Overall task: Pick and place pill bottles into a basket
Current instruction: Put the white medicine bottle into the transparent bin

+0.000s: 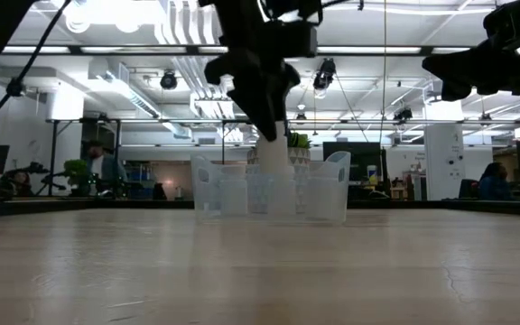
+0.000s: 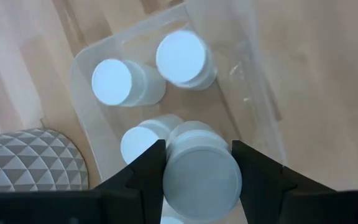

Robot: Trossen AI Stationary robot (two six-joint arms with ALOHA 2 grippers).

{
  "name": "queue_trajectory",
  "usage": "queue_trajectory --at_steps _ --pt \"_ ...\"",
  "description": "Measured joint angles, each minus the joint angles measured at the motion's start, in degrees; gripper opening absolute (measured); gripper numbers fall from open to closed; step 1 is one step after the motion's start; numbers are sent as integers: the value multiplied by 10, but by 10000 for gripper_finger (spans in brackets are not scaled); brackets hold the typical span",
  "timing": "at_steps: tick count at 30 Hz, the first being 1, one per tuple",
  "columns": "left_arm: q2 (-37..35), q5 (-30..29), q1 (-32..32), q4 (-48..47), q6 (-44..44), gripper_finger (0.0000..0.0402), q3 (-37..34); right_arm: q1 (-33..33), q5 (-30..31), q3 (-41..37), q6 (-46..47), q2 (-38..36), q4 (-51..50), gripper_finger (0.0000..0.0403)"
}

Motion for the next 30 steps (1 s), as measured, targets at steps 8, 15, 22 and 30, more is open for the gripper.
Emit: queue_trajectory --at_steps 8,15,22,30 --pt "17 -7 5 19 -9 143 -5 0 0 0 0 0 0 9" --pt "33 -5 5 39 -12 143 -5 0 0 0 0 0 0 9" --pt "45 2 3 37 -26 148 -12 0 0 0 0 0 0 9" --pt "51 27 2 49 -38 159 -20 0 0 0 0 0 -4 9"
